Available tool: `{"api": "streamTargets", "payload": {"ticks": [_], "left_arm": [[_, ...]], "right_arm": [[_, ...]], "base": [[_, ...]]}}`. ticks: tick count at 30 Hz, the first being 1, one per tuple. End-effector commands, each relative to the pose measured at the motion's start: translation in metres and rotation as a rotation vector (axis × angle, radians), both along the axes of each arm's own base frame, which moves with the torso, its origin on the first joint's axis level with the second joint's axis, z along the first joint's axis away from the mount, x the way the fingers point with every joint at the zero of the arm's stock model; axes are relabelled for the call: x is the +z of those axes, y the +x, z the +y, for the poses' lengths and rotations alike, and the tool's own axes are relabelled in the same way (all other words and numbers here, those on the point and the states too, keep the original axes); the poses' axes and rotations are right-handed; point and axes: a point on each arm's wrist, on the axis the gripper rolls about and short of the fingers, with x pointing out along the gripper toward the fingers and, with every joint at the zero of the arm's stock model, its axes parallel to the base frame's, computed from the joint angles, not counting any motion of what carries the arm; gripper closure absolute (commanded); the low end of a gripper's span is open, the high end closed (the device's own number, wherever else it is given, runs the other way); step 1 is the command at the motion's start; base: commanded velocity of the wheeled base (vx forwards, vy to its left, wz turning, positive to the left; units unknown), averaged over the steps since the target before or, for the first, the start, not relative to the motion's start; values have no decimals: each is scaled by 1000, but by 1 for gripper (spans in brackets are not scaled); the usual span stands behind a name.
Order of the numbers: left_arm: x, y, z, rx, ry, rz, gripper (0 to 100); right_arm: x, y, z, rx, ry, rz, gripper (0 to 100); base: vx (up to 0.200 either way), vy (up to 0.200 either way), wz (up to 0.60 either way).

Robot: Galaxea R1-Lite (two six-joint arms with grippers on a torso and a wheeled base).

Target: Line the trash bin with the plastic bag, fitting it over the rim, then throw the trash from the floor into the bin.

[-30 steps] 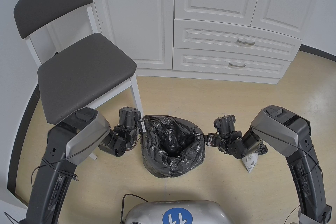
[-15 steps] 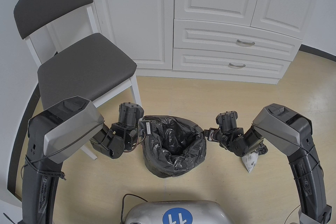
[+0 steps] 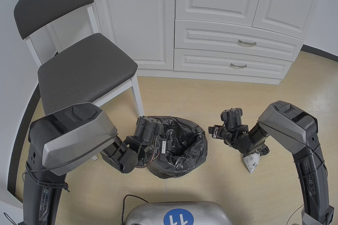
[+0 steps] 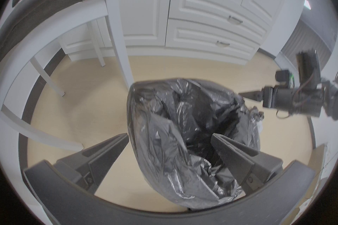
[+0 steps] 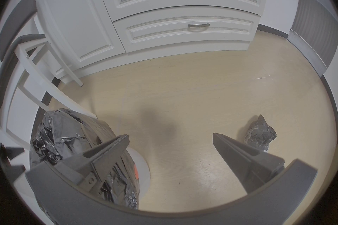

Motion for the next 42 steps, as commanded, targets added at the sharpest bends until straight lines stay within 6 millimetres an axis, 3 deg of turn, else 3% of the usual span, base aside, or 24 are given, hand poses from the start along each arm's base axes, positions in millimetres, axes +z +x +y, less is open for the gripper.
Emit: {"api": "streamTargets", "payload": {"ticks": [1,12,23,31,42], "left_arm": [[-5,0,-6,23,71,26,0],[-11,-4,4,57,207,106,0],[-16,-28,28,-15,285,184,0],[-22,-29,32,-19,299,200,0],[-48,-12,38,-13,292,241,0]], "right_arm": [[11,-1,-1,-2,3,-14,0],[17,-4,-3,0,-1,-14,0],[24,-8,-3,9,-11,-18,0],[23,-11,-2,14,-15,-9,0],[20,-12,1,21,-20,0,0]], "base": [[0,0,0],[0,0,0],[0,0,0],[0,0,0],[0,0,0]]}}
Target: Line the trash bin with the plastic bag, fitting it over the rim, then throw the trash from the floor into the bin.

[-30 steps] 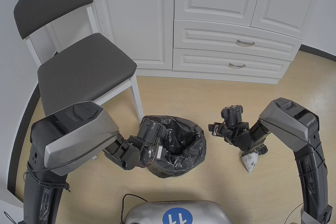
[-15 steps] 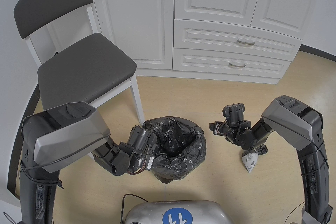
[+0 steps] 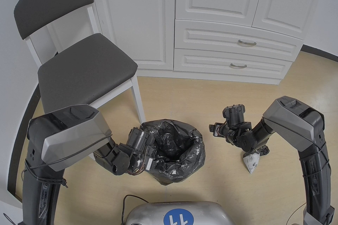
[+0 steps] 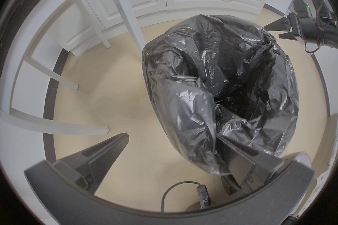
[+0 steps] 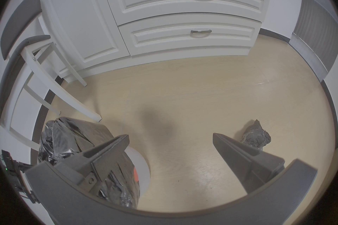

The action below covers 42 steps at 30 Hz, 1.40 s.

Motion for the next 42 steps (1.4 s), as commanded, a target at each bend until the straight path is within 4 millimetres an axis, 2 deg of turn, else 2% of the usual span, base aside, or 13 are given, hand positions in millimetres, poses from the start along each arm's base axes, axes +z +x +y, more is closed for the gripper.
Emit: {"api": "streamTargets", "payload": {"ticks": [1,4,11,15,18,21,22,25,36,39,42], "left_arm": [[-14,4,3,12,10,22,0],[-18,10,3,22,4,16,0],[-13,18,-1,28,-39,-50,0],[-5,17,-1,31,-56,-93,0],[12,13,1,26,-65,-114,0],[17,11,2,23,-68,-121,0],[28,8,4,19,-78,-132,0],[37,4,6,14,-83,-139,0],[36,-24,18,-147,-97,-32,0],[27,-29,19,-193,-82,-17,0],[9,-27,17,-214,-53,6,0]], "right_arm": [[-2,0,0,0,-2,5,0],[-1,0,0,0,-1,2,0],[-1,0,0,-1,-1,4,0],[-1,0,0,-1,0,1,0],[-1,1,-2,-4,0,1,0],[0,1,-2,-4,0,1,0],[2,1,-2,-5,2,-3,0],[1,1,-2,-6,1,-2,0],[0,-1,-2,2,-6,6,0],[-2,-1,0,5,-9,8,0],[-3,-2,0,7,-10,11,0]], "base": [[0,0,0],[0,0,0],[0,0,0],[0,0,0],[0,0,0],[0,0,0],[0,0,0],[0,0,0],[0,0,0],[0,0,0],[0,0,0]]}}
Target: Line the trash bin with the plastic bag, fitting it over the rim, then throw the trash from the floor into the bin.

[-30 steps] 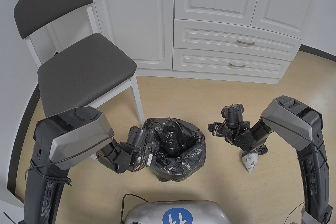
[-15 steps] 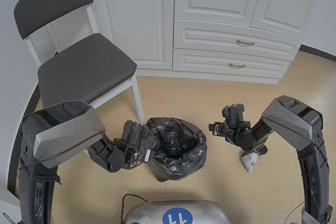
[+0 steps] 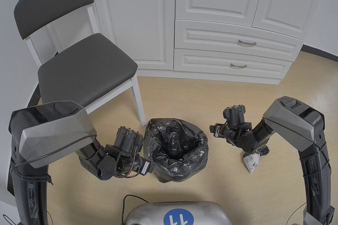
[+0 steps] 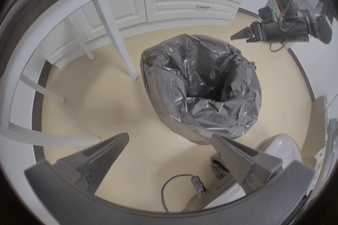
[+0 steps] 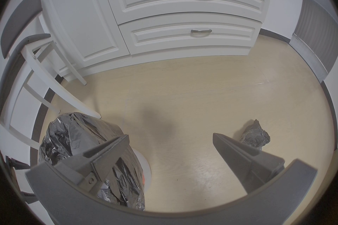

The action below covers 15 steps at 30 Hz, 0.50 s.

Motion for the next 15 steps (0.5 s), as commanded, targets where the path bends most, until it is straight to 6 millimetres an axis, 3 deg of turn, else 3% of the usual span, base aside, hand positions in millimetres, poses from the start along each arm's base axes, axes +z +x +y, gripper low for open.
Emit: {"api": "streamTargets", "payload": {"ticks": [1,4,9,15], "left_arm": [[-18,-2,0,-20,30,29,0],[-32,3,-2,-21,29,33,0],[-32,6,-4,-28,20,34,0],[-34,27,-8,-27,62,49,0]], "right_arm": [[-2,-1,1,4,-3,5,0],[-2,-2,1,4,-4,8,0],[-2,-2,1,7,-9,8,0],[0,-1,-2,4,-13,4,0]], "base": [[0,0,0],[0,0,0],[0,0,0],[0,0,0]]}}
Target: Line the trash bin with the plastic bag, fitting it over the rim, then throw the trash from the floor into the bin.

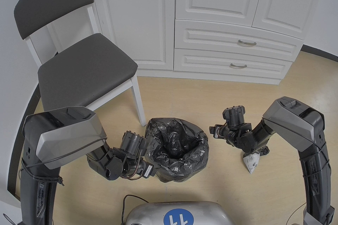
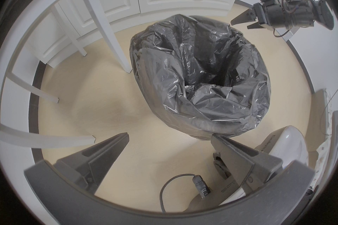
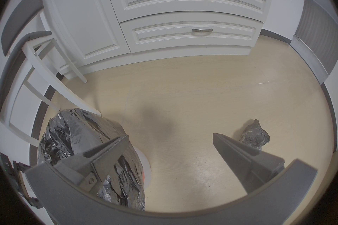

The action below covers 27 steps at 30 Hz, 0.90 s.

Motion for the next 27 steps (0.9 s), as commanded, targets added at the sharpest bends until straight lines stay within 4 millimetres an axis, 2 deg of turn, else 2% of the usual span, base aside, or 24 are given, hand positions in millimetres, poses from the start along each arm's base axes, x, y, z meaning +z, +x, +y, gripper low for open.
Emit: {"api": "streamTargets", "payload": {"ticks": [1,4,7,12,14,27], "left_arm": [[-9,21,3,-7,53,7,0],[-12,35,12,-35,100,-12,0],[-12,49,8,-41,103,-31,0],[-8,60,10,-27,114,-5,0],[-8,70,15,-8,115,-5,0],[-5,121,37,99,80,-46,0]], "right_arm": [[2,1,-3,-5,-2,-4,0],[1,1,-3,-5,-3,-1,0],[-2,0,-3,-4,-7,7,0],[-8,-2,-1,6,-18,24,0],[-15,-4,1,13,-25,40,0],[-24,-15,15,53,-40,71,0]], "base": [[0,0,0],[0,0,0],[0,0,0],[0,0,0],[0,0,0],[0,0,0]]}}
